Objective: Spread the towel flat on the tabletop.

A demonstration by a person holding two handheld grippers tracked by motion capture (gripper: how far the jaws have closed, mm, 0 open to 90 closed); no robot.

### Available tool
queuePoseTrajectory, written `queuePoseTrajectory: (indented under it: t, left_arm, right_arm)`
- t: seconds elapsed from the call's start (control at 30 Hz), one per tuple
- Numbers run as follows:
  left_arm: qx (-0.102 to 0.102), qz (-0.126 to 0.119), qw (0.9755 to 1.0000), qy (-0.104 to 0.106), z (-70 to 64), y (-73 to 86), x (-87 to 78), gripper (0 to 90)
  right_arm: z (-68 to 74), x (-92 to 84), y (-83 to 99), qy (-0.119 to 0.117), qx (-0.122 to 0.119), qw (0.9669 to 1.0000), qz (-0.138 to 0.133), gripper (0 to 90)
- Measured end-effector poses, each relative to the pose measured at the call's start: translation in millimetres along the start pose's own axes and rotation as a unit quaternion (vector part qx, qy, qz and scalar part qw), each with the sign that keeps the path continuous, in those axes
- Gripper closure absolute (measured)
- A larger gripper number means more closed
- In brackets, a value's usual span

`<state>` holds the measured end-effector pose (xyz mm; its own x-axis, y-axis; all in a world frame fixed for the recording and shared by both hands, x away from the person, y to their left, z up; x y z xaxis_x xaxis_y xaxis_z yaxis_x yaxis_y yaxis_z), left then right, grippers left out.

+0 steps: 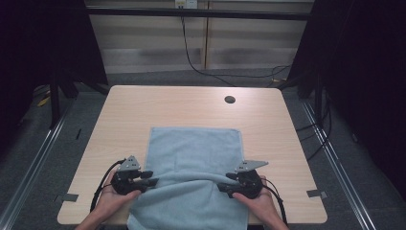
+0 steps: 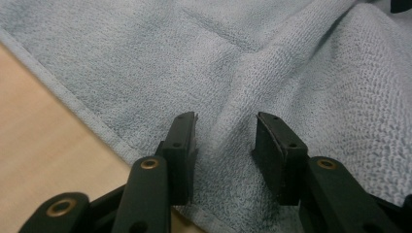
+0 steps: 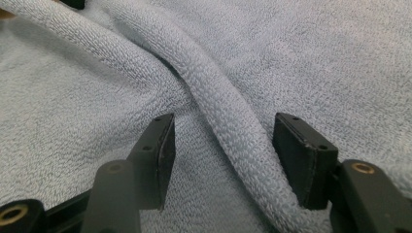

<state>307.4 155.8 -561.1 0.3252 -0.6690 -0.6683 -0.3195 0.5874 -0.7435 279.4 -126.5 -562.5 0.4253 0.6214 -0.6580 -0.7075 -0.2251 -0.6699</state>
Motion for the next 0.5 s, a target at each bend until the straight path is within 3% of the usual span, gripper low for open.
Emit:
queuePoseTrajectory:
  t: [0.17,0.23,0.3,0.33,0.43,0.5]
  left_arm:
    - [-0.003,0.005,0.9999,0.016,-20.7,9.7,-11.8,59.2]
    - [-0.018,0.006,0.9995,0.025,-29.6,12.6,-16.2,58.9]
    - [-0.002,0.011,0.9996,0.025,-36.5,15.5,-19.4,58.7]
    - [-0.003,0.011,0.9996,0.025,-37.4,15.5,-19.6,58.7]
    - [-0.002,0.014,0.9998,0.017,-26.7,9.2,-14.9,57.1]
    - [0.0,0.008,0.9998,0.015,-13.8,0.1,-8.9,56.7]
  right_arm:
    - [13.6,-10.1,14.9,-0.014,-0.005,0.9998,0.013,41.6]
    - [18.5,-13.1,19.6,-0.019,-0.001,0.9997,0.015,41.6]
    - [24.1,-17.1,25.2,-0.02,0.006,0.9995,0.022,41.6]
    - [25.6,-17.4,26.1,-0.02,0.002,0.9996,0.021,41.7]
    - [27.5,-17.6,27.1,-0.016,-0.005,0.9995,0.026,38.7]
    - [22.8,-17.6,15.8,-0.019,-0.008,0.9997,0.013,37.7]
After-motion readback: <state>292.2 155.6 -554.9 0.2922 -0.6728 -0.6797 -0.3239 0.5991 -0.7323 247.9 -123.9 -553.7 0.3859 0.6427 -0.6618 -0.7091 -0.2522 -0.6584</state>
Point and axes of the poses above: each handheld gripper's, and its own axes: x roughly forward along the jaws, y roughly out of its underside, z roughly to its left, the point moved 9 cm from there along x, roughly forward along the jaws, and after that the axes turned 11 degrees about x, right-handed, at the moved point
